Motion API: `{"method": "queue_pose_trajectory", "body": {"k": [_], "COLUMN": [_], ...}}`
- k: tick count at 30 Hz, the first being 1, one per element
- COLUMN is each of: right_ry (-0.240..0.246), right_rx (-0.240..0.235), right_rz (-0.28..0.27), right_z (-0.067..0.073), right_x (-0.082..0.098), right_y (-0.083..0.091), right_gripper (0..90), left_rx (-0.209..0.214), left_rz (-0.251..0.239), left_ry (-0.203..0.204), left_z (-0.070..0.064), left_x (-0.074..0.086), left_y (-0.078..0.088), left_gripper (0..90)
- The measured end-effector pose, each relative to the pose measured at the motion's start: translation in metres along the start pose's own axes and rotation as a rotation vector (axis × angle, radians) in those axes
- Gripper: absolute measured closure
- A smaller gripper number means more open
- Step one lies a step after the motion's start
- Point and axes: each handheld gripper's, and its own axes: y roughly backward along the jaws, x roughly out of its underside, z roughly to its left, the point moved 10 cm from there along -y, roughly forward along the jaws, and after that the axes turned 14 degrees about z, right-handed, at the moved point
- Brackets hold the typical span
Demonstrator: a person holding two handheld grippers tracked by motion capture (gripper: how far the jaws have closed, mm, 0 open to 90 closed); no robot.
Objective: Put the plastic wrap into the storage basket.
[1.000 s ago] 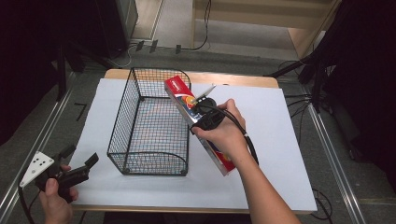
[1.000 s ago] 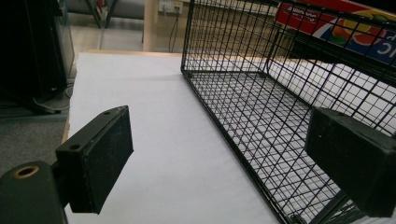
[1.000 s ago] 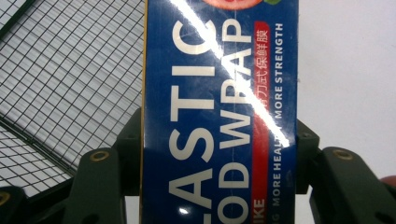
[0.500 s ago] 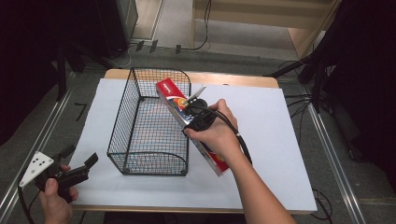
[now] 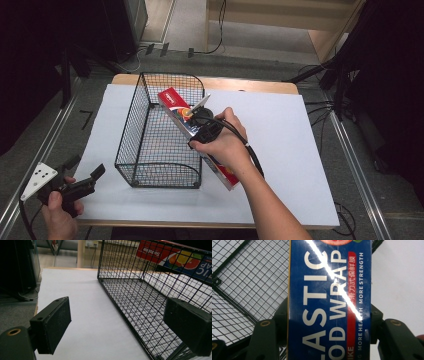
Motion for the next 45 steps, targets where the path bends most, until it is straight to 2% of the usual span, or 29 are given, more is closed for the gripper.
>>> {"method": "queue_pose_trajectory", "body": {"k": [10,19,25,39,45], "right_ry": [0.031,0.076,0.083,0.098,0.095], "right_rx": [-0.002,-0.006,-0.005,0.013,0.013], "right_rz": [0.011,0.019,0.036,0.082,0.069], "right_z": [0.012,0.03,0.039,0.043,0.043], "right_x": [-0.007,-0.016,-0.02,-0.022,-0.023], "right_y": [0.0,-0.001,-0.003,-0.007,-0.008], "right_gripper": [42.0,41.9,41.8,41.6,37.6], "left_rx": [-0.001,0.002,0.002,0.002,0.003], "left_rz": [-0.006,-0.003,-0.006,-0.006,-0.004], "left_ry": [0.006,0.001,0.006,0.007,0.005], "left_z": [0.001,0.0,0.0,0.001,0.0], "left_x": [-0.001,-0.001,-0.001,-0.001,-0.001], "left_y": [0.001,0.0,0.0,0.0,0.0], "left_gripper": [8.1,8.0,8.1,8.1,8.1]}}
